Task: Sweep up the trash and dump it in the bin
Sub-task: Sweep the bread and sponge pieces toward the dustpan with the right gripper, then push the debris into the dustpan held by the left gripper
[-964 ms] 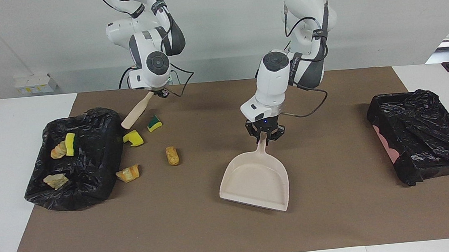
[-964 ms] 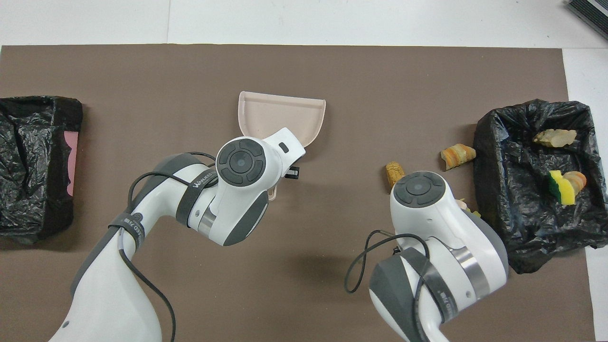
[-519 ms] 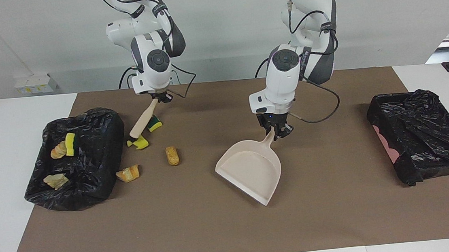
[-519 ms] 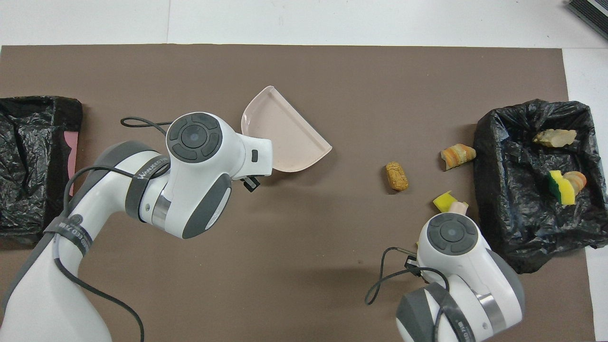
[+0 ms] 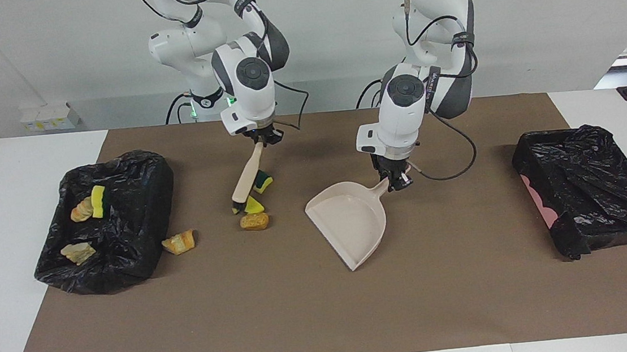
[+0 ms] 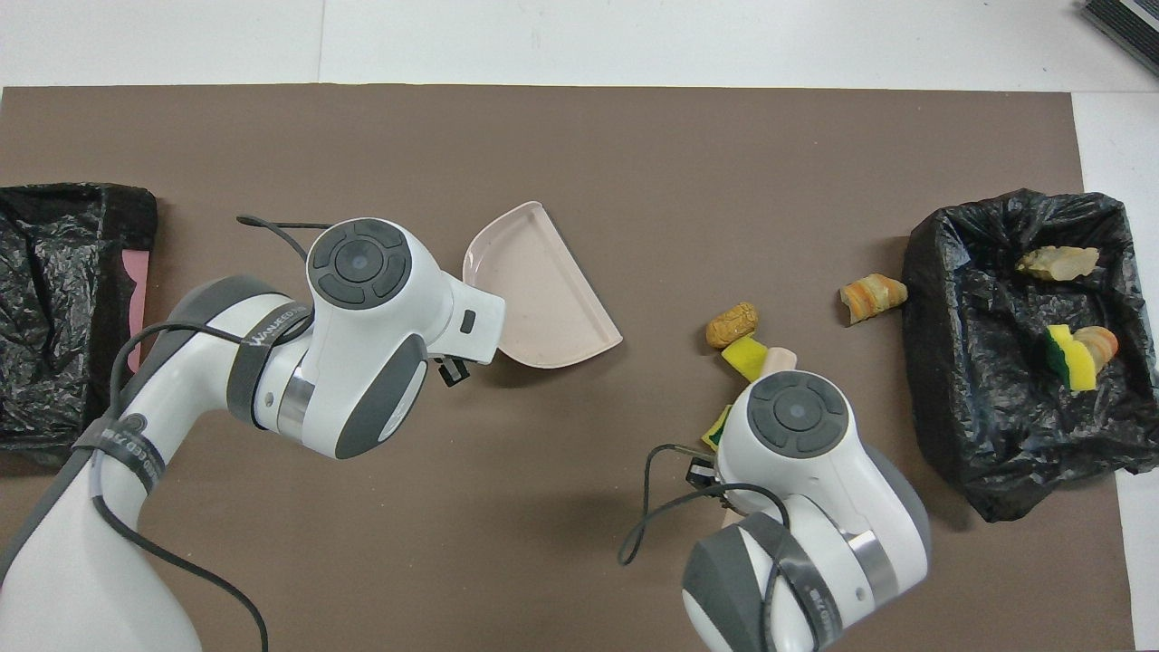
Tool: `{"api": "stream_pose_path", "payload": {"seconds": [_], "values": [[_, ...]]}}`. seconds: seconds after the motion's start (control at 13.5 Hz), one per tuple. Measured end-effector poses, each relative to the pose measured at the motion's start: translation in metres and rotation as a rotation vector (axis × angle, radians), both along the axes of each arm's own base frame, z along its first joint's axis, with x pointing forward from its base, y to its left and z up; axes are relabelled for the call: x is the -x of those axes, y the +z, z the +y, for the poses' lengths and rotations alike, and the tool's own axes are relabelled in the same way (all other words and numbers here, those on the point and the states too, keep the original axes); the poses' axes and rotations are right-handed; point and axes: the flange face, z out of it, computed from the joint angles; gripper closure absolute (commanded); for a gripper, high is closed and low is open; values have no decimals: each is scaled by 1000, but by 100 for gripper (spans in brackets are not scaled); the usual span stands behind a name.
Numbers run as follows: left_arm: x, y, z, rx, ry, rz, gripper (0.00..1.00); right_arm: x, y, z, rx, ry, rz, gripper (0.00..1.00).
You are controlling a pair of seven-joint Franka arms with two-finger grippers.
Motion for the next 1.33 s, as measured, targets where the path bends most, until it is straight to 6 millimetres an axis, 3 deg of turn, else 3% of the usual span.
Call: {"api": "stream_pose_path", "payload": {"seconds": [0.15, 0.44, 0.67, 0.89, 1.11, 1.33], "values": [[9, -1, 3, -6, -12, 8, 100, -22, 23, 12, 7, 13, 11, 100], [13, -3, 11, -25, -153, 2, 100, -48, 36, -20, 83, 78, 21, 100], [20, -5, 7, -25, -200, 5, 100, -59, 25, -55, 53, 174, 59, 100], [41, -9, -7, -27, -243, 11, 100, -67, 1, -87, -2, 261, 60, 100], [56, -20, -19, -18, -276, -5, 100, -68, -18, -90, -45, 360, 26, 100], [57, -22, -18, -15, -275, -11, 100, -65, -26, -79, -64, 434, 26, 100]]}}
